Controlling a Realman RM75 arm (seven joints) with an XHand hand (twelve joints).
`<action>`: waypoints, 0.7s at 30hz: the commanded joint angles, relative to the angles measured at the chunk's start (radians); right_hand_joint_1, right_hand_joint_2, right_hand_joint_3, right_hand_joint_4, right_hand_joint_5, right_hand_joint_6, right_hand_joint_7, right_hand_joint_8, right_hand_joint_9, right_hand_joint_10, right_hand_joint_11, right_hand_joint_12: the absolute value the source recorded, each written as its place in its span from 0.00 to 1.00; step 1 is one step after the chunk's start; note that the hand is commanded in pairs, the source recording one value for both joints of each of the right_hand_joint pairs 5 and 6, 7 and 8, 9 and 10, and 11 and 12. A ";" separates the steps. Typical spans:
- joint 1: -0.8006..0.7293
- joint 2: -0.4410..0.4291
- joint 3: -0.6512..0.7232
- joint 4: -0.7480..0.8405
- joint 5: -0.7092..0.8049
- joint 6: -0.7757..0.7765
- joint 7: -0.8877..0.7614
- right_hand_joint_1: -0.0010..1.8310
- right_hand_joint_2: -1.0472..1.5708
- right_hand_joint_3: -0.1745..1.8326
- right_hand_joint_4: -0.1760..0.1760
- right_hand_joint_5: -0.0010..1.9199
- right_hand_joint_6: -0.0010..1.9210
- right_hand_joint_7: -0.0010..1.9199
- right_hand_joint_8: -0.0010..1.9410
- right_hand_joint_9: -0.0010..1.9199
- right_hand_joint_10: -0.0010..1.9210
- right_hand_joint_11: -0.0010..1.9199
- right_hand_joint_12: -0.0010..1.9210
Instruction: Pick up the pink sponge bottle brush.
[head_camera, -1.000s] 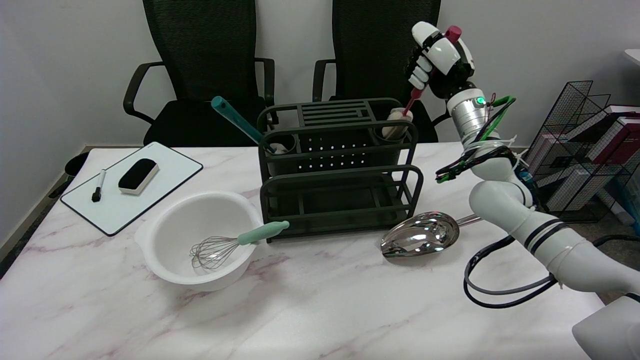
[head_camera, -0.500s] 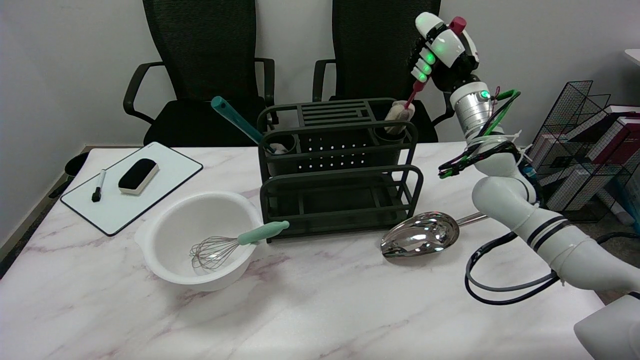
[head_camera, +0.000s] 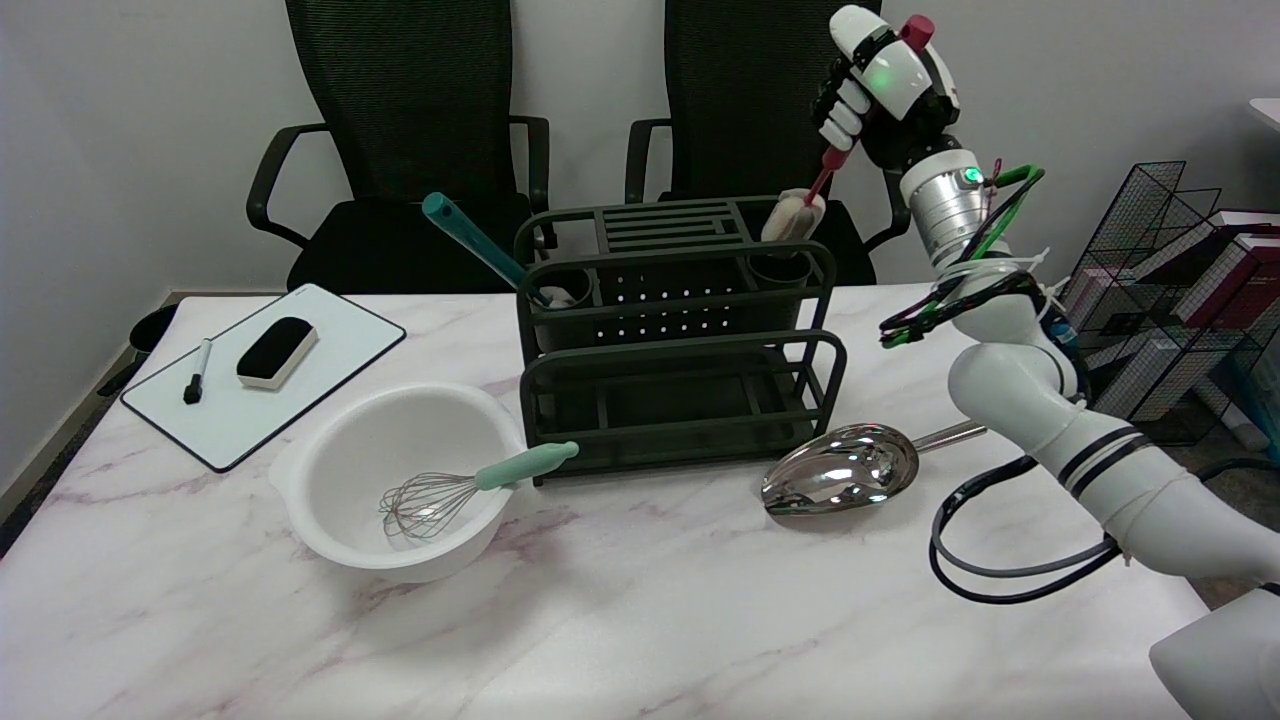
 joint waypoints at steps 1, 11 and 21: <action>-0.063 0.006 0.084 0.082 0.006 -0.020 -0.002 0.50 1.00 0.54 0.50 1.00 1.00 1.00 0.99 1.00 1.00 1.00 1.00; -0.127 0.008 0.157 0.149 0.001 -0.010 -0.003 0.49 1.00 0.55 0.50 1.00 1.00 1.00 0.99 1.00 1.00 1.00 1.00; -0.180 0.008 0.216 0.196 -0.002 0.032 -0.003 0.49 1.00 0.55 0.50 1.00 1.00 1.00 0.99 1.00 1.00 1.00 1.00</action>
